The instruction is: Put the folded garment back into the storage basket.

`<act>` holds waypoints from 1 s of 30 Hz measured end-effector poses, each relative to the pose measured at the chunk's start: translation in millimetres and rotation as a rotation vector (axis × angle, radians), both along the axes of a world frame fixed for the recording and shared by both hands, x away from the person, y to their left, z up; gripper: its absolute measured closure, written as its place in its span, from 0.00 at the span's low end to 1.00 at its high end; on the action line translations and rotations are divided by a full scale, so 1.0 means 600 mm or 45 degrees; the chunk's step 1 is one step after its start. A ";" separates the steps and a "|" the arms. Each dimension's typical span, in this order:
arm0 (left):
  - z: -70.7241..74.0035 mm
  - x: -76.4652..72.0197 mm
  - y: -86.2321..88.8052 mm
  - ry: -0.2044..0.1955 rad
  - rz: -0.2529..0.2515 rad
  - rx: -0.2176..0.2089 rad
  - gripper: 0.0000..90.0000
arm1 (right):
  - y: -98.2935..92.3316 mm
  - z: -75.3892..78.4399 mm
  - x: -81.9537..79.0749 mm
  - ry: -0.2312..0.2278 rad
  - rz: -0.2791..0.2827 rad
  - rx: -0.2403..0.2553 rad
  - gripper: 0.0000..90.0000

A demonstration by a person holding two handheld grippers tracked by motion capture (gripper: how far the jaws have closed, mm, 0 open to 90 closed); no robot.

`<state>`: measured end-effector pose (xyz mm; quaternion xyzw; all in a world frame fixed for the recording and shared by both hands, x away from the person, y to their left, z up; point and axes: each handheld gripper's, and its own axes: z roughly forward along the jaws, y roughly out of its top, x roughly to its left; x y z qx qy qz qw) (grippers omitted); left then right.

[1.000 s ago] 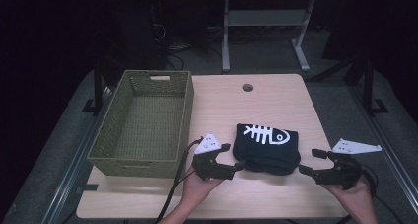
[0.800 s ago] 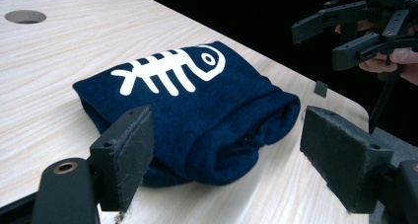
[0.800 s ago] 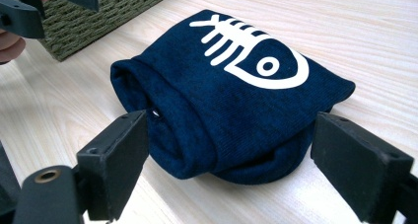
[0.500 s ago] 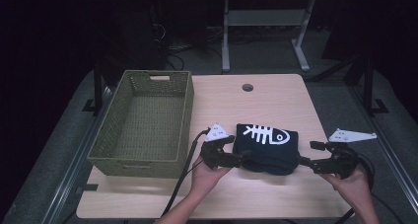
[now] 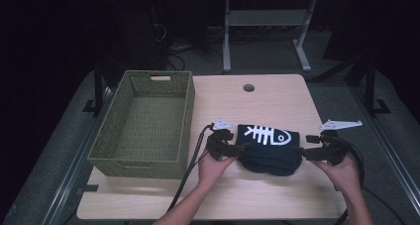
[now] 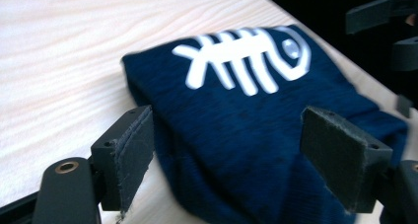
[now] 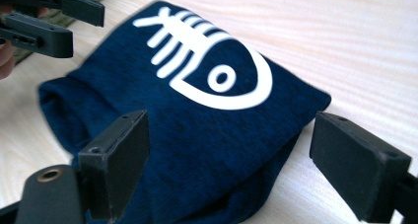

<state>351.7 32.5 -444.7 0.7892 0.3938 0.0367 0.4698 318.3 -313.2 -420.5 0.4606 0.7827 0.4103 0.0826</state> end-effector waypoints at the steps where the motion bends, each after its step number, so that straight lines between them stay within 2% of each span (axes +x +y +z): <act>1: -0.004 0.004 0.000 0.011 0.009 0.004 0.23 | 0.000 -0.005 0.004 0.020 -0.008 0.006 0.17; 3: -0.010 0.010 0.000 0.031 0.026 0.001 0.24 | 0.000 -0.015 0.011 0.049 -0.017 0.018 0.19; 8: -0.022 0.021 -0.003 0.077 0.039 0.014 0.25 | 0.005 -0.036 0.023 0.121 -0.036 -0.013 0.21; 15: -0.032 0.032 -0.011 0.133 0.023 0.016 0.29 | 0.013 -0.050 0.029 0.165 -0.061 -0.053 0.32; 21: -0.039 0.038 -0.017 0.182 -0.003 0.033 0.38 | 0.016 -0.061 0.034 0.219 -0.082 -0.039 0.43; 27: -0.046 0.041 -0.018 0.200 -0.030 0.019 0.44 | 0.019 -0.064 0.036 0.258 -0.097 -0.047 0.50; 30: -0.048 0.044 -0.016 0.220 -0.039 -0.005 0.47 | 0.025 -0.064 0.037 0.265 -0.103 -0.069 0.54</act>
